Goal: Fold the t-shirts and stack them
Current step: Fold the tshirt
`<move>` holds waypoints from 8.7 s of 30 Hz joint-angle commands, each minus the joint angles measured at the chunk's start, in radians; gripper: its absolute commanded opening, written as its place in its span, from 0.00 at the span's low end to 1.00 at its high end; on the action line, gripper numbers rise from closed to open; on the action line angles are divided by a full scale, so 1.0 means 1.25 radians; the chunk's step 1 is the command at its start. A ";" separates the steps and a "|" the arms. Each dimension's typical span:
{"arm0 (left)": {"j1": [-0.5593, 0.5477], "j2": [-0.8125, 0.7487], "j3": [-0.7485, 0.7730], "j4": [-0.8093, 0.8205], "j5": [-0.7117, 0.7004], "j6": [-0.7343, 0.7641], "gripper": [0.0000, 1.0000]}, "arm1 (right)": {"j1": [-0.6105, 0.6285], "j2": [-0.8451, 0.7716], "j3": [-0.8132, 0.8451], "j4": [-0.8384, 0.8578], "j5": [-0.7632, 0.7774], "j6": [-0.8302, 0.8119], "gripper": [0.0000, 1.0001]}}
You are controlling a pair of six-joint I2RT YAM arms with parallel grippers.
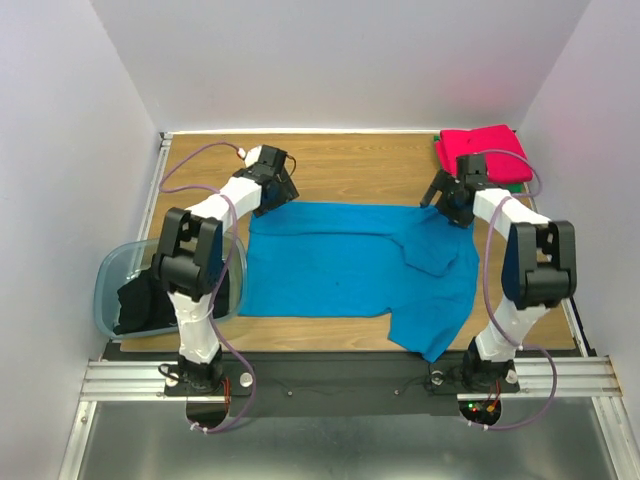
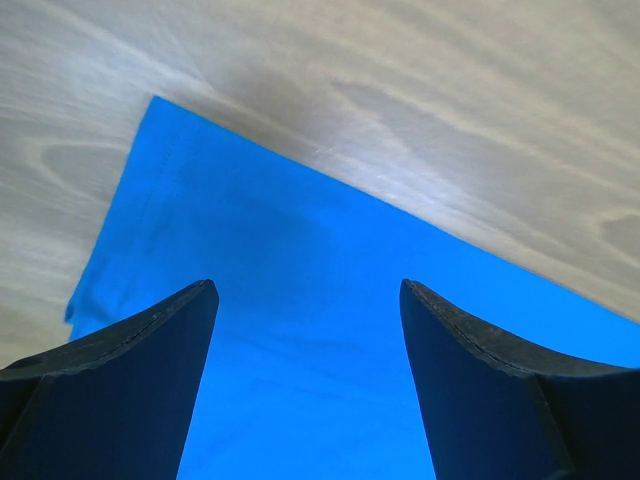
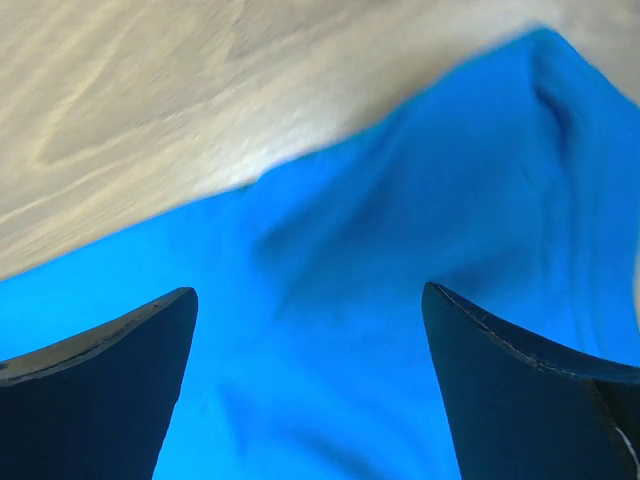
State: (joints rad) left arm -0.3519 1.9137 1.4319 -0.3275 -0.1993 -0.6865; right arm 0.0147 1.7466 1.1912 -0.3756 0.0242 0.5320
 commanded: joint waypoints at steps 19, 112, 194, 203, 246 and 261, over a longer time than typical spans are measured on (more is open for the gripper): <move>0.110 0.094 -0.036 0.033 -0.005 -0.025 0.85 | 0.115 0.208 0.132 0.070 0.076 -0.126 1.00; -0.103 -0.158 -0.401 -0.170 -0.195 -0.604 0.53 | 0.201 -0.514 -0.300 -0.054 0.157 0.001 1.00; 0.050 0.018 0.069 -0.187 -0.091 -0.186 0.00 | 0.100 0.079 0.306 -0.051 0.259 0.051 0.00; 0.078 0.121 0.209 -0.230 -0.074 -0.098 0.00 | 0.085 0.148 0.370 -0.051 0.256 0.019 0.00; 0.106 0.044 0.159 -0.112 0.064 -0.003 0.98 | 0.102 0.415 0.576 -0.063 -0.184 -0.035 1.00; 0.105 0.046 0.193 -0.110 0.075 0.002 0.98 | 0.110 0.504 0.809 -0.064 -0.131 0.075 1.00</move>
State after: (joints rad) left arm -0.2207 2.0277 1.6421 -0.4782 -0.1051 -0.7029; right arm 0.1505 2.4550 2.2601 -0.4770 -0.1864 0.6147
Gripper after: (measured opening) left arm 0.985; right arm 0.998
